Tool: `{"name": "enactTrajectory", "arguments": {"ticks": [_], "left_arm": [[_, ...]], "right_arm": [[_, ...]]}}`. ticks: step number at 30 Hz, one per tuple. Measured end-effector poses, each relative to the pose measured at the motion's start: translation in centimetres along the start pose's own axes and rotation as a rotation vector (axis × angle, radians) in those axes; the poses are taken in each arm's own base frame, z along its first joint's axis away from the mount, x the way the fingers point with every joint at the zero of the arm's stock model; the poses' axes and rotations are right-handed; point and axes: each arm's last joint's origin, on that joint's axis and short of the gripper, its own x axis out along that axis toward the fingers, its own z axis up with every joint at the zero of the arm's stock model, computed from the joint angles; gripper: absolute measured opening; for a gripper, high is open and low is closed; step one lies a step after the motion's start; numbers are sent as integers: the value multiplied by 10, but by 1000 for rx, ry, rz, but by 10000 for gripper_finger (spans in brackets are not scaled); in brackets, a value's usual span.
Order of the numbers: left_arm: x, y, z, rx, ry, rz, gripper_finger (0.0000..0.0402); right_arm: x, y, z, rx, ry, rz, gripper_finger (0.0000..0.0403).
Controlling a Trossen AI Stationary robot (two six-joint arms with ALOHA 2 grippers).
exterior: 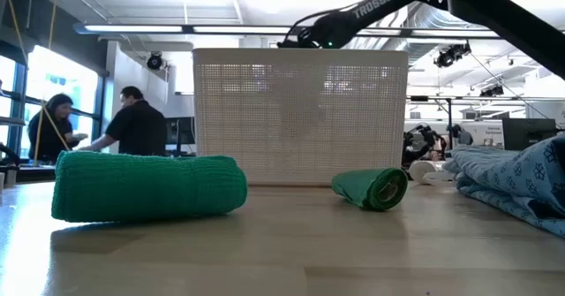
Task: Pick & place medical supplies in basket/bin
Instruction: Put the white pill bottle into the white bin
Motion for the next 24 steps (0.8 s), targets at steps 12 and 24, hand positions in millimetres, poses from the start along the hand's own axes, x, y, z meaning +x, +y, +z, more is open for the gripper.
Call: {"name": "enactTrajectory", "arguments": {"ticks": [12,24], "left_arm": [[-7,-1,-1,-78,-4,5,128],[-8,-2,0,-141,-10,-4,128]], "right_arm": [[2,-1,0,-38,-16,7,230],[2,1,2,-55,-29,26,233]]}}
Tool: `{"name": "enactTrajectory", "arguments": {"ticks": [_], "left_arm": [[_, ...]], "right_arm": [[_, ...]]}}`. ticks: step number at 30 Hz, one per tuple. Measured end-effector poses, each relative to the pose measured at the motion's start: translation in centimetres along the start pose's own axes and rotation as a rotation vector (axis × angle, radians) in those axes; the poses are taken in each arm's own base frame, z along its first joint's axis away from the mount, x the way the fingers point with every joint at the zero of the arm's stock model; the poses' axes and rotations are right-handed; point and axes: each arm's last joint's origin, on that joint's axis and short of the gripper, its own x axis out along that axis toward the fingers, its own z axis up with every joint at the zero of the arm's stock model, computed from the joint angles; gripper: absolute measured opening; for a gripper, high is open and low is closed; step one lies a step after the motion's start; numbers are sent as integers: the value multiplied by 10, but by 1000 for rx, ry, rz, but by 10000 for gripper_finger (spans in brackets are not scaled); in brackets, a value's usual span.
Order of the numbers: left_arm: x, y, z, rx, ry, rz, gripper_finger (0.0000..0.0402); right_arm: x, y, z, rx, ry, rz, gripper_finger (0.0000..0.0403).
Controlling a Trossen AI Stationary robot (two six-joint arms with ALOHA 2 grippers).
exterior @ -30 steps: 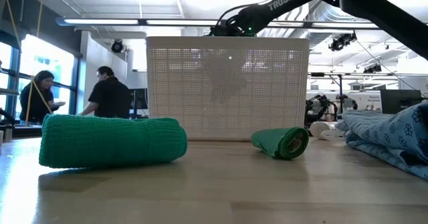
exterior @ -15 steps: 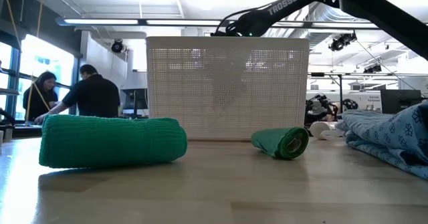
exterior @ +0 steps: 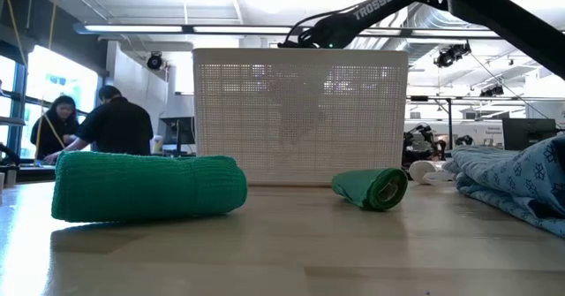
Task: Pick & place medical supplies in basket/bin
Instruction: Put the white pill bottle into the white bin
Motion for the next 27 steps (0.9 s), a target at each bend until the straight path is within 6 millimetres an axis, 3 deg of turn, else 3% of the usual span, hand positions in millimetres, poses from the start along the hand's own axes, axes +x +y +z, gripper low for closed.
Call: {"name": "enactTrajectory", "arguments": {"ticks": [27], "left_arm": [[0,-3,5,24,-48,-79,128]], "right_arm": [[-1,-4,0,30,2,-41,207]]}}
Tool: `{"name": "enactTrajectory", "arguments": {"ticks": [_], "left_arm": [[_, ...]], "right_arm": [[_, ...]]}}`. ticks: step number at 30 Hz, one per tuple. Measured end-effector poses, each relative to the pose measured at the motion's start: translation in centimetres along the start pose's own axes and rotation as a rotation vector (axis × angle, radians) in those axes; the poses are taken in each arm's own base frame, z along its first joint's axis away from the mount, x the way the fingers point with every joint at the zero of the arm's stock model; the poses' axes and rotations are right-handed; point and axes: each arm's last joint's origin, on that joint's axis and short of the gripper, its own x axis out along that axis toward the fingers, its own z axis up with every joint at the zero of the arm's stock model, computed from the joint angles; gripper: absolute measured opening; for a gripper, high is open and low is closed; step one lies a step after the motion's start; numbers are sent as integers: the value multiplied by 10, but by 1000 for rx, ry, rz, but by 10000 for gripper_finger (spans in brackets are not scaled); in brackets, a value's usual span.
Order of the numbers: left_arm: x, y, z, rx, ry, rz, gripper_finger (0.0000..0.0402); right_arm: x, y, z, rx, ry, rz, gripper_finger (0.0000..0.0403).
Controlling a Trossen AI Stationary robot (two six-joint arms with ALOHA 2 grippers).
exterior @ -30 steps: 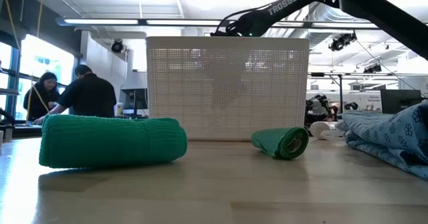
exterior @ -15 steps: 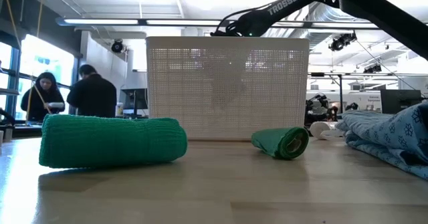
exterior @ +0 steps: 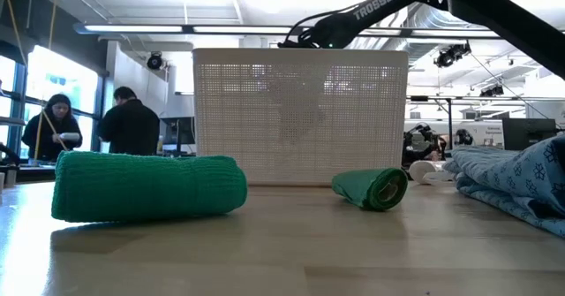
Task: Pick & place medical supplies in basket/bin
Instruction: Put the white pill bottle into the white bin
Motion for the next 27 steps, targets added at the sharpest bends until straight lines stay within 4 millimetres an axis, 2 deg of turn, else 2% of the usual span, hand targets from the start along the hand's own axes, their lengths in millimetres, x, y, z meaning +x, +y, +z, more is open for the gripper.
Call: {"name": "enactTrajectory", "arguments": {"ticks": [16,27], "left_arm": [[0,-1,-2,-5,16,-19,128],[0,-1,-2,-15,18,-40,129]], "right_arm": [[0,0,0,-10,-1,13,208],[0,2,0,-8,0,41,255]]}}
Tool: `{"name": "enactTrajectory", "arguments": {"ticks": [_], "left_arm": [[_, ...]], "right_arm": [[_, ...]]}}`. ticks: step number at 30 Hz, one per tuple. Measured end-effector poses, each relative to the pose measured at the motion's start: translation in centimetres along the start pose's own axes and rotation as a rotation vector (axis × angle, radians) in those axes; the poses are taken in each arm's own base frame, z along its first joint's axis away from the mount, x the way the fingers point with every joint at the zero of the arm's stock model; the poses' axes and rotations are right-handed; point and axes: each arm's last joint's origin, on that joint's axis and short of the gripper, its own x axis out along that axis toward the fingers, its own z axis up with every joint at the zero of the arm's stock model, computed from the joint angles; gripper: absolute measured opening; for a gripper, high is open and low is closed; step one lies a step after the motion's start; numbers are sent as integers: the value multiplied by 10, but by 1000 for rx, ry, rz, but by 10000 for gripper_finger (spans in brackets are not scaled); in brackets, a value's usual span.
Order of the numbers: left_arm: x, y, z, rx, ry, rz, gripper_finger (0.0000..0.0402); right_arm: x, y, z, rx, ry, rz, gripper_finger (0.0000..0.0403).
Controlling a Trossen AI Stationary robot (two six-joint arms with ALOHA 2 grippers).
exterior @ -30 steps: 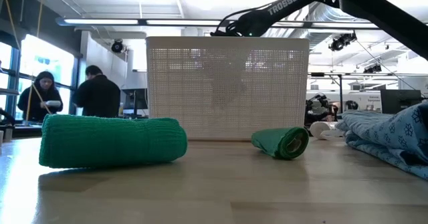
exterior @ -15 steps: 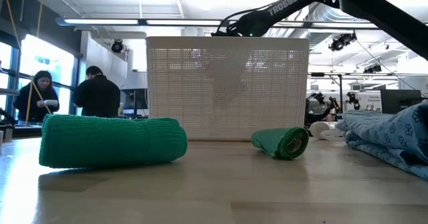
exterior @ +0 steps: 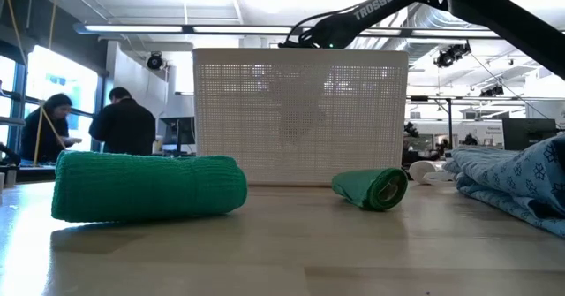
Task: Pick & place medical supplies in basket/bin
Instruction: Put the white pill bottle into the white bin
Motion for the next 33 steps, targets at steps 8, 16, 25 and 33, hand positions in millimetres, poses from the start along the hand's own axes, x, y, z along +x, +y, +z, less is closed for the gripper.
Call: {"name": "enactTrajectory", "arguments": {"ticks": [8,16,25,33], "left_arm": [[-11,-4,5,-24,-62,-20,129],[-28,-8,4,-20,-88,11,129],[-29,-9,4,-19,-88,16,129],[-29,-9,4,-18,-88,16,129]], "right_arm": [[0,1,-1,-1,12,7,272],[0,0,-1,-6,11,-2,267],[0,0,1,-8,-11,-5,264],[0,0,2,-7,-18,-2,264]]}}
